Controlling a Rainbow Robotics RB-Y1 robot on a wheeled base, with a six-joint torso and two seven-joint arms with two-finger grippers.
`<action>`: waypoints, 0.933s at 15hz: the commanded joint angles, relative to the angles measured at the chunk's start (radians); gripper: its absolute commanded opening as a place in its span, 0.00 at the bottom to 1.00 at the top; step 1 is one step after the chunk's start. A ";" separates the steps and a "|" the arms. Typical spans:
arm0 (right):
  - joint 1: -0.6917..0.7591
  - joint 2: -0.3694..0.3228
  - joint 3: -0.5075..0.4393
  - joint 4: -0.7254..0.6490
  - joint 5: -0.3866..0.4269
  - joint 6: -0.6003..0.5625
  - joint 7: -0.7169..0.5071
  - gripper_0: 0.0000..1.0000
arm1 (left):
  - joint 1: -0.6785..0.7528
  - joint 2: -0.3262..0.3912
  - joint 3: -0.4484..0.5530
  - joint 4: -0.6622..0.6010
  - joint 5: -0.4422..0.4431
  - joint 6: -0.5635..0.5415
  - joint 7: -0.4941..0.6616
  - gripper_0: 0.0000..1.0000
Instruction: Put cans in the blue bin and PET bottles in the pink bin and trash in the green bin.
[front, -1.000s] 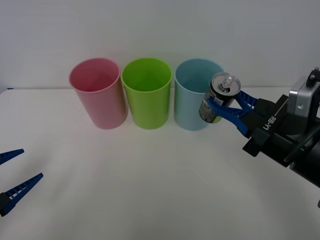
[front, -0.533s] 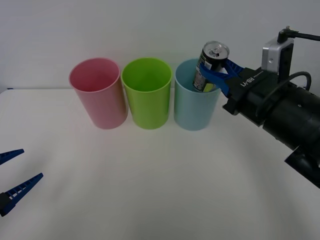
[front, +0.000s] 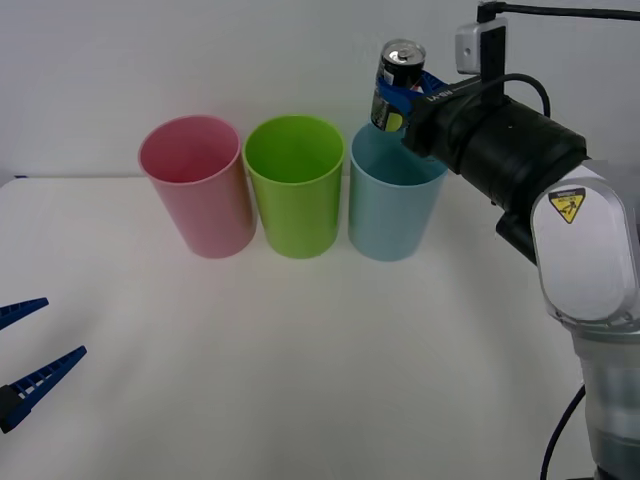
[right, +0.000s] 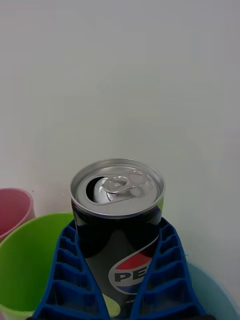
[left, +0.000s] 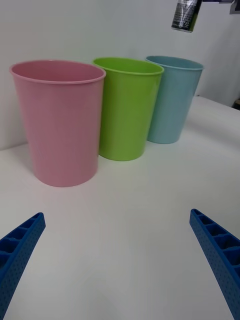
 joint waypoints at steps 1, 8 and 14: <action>-0.059 0.000 -0.005 0.105 0.034 0.028 0.010 0.00 | 0.000 0.000 0.000 0.000 0.000 0.000 0.000 1.00; -0.049 -0.015 0.014 0.165 0.054 0.029 0.033 0.00 | 0.000 0.000 0.000 0.000 0.000 0.000 0.000 1.00; -0.022 -0.024 0.024 0.148 0.066 0.028 0.034 0.00 | 0.000 0.000 0.000 0.000 0.000 0.000 0.000 1.00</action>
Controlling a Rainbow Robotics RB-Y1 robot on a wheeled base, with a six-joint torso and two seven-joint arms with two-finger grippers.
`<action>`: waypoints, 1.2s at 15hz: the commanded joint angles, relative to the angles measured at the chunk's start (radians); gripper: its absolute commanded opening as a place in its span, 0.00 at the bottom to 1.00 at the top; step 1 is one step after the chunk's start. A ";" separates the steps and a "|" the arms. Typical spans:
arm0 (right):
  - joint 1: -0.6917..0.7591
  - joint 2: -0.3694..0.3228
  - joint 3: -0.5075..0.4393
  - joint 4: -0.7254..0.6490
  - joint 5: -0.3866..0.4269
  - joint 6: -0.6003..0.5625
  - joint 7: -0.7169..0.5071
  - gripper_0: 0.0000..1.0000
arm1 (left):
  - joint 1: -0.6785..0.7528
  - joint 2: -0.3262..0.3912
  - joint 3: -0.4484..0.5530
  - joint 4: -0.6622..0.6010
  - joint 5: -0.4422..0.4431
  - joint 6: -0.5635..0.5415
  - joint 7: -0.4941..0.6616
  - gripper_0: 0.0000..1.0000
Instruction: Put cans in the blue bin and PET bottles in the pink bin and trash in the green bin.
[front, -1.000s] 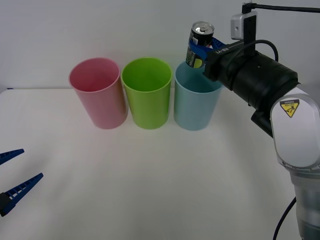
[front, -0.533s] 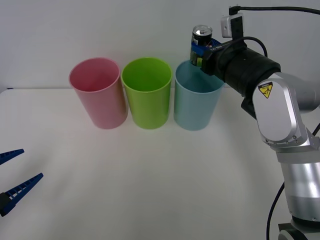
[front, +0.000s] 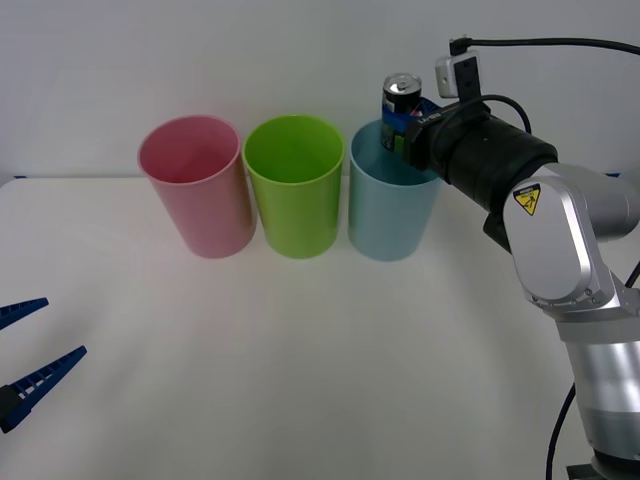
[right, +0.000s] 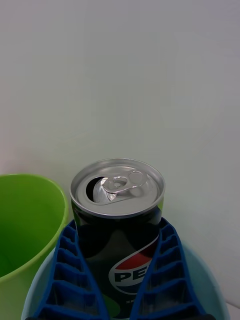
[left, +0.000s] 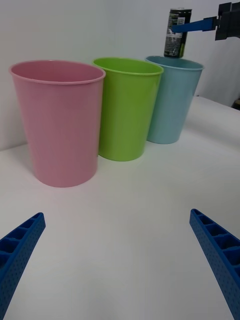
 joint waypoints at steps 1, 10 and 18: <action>0.002 0.000 0.000 -0.001 0.006 0.000 -0.002 0.00 | 0.000 0.000 0.000 0.000 0.000 0.000 0.000 1.00; 0.004 -0.010 0.000 -0.001 0.021 -0.014 -0.012 0.00 | 0.000 0.000 0.000 0.000 0.000 0.000 0.000 1.00; 0.004 -0.010 0.000 -0.001 0.028 -0.016 -0.011 1.00 | 0.000 0.000 0.000 0.000 0.000 0.000 0.000 1.00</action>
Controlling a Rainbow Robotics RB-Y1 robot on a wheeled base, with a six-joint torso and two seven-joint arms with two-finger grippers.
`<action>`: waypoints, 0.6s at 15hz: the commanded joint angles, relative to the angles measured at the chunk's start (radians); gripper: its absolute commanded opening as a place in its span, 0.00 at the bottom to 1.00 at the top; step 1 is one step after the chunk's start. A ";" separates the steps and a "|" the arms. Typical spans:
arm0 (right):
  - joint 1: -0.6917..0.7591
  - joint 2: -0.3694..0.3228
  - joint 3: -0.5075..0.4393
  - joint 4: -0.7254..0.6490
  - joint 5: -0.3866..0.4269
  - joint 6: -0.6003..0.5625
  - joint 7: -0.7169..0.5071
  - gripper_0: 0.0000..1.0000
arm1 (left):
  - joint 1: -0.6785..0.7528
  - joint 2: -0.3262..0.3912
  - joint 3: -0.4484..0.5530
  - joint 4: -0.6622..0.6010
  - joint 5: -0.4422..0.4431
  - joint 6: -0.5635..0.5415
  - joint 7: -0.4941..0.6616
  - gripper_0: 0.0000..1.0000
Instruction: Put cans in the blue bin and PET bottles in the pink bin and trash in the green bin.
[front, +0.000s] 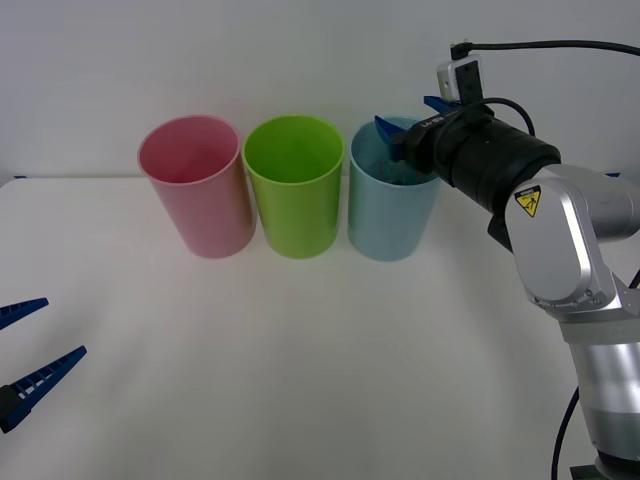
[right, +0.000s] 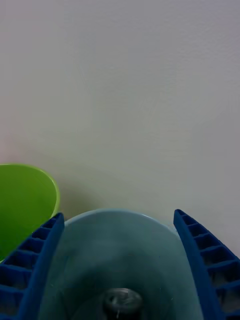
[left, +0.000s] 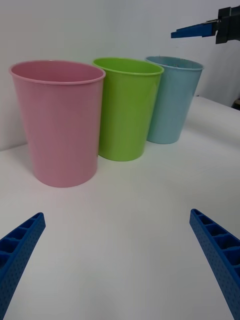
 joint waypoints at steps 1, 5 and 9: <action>0.000 -0.001 0.002 0.000 0.001 0.000 0.000 1.00 | 0.000 0.000 0.000 0.000 0.000 0.000 0.000 1.00; -0.002 -0.001 0.003 0.000 -0.006 0.000 0.000 1.00 | 0.000 0.000 0.000 0.000 0.000 0.000 0.000 1.00; -0.003 -0.020 -0.001 -0.072 -0.111 -0.035 0.015 1.00 | 0.000 0.000 0.000 0.000 0.000 0.000 0.000 1.00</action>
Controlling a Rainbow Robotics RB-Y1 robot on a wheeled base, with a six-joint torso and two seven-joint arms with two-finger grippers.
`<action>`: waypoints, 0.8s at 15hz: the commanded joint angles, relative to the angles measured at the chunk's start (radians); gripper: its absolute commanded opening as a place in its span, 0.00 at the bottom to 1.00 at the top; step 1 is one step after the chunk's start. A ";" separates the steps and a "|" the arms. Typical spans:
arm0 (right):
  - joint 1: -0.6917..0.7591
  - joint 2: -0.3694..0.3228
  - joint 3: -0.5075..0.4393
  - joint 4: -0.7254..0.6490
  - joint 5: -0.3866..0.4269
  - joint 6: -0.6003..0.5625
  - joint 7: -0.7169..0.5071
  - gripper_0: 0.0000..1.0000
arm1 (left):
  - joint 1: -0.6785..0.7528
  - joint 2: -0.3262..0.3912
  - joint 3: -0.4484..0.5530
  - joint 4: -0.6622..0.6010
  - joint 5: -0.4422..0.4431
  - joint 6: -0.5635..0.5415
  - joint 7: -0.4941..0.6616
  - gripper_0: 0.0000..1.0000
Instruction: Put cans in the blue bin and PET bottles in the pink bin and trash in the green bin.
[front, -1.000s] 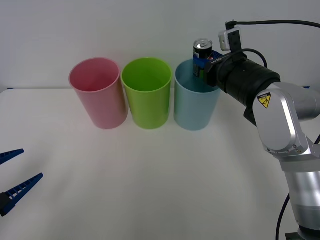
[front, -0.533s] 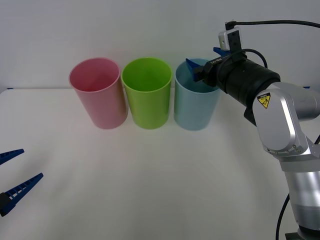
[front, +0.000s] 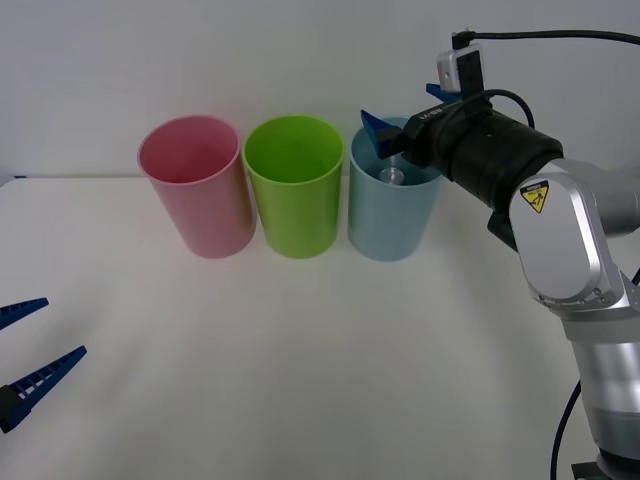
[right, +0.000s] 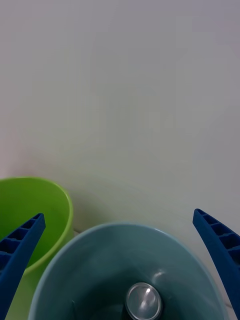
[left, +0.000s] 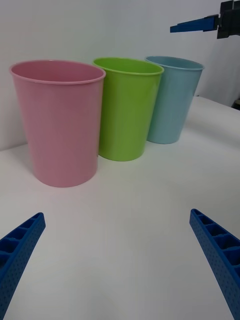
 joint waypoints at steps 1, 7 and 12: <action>0.009 -0.020 -0.014 -0.073 -0.092 -0.060 0.009 1.00 | 0.000 0.000 0.000 0.000 0.000 0.000 0.000 1.00; 0.279 -0.178 -0.082 -0.392 -0.440 -0.135 0.050 1.00 | 0.000 0.000 0.000 0.000 0.000 0.000 0.000 1.00; 0.555 -0.214 -0.238 -0.473 -0.776 -0.208 0.348 1.00 | 0.000 0.000 0.000 0.000 0.000 0.000 0.000 1.00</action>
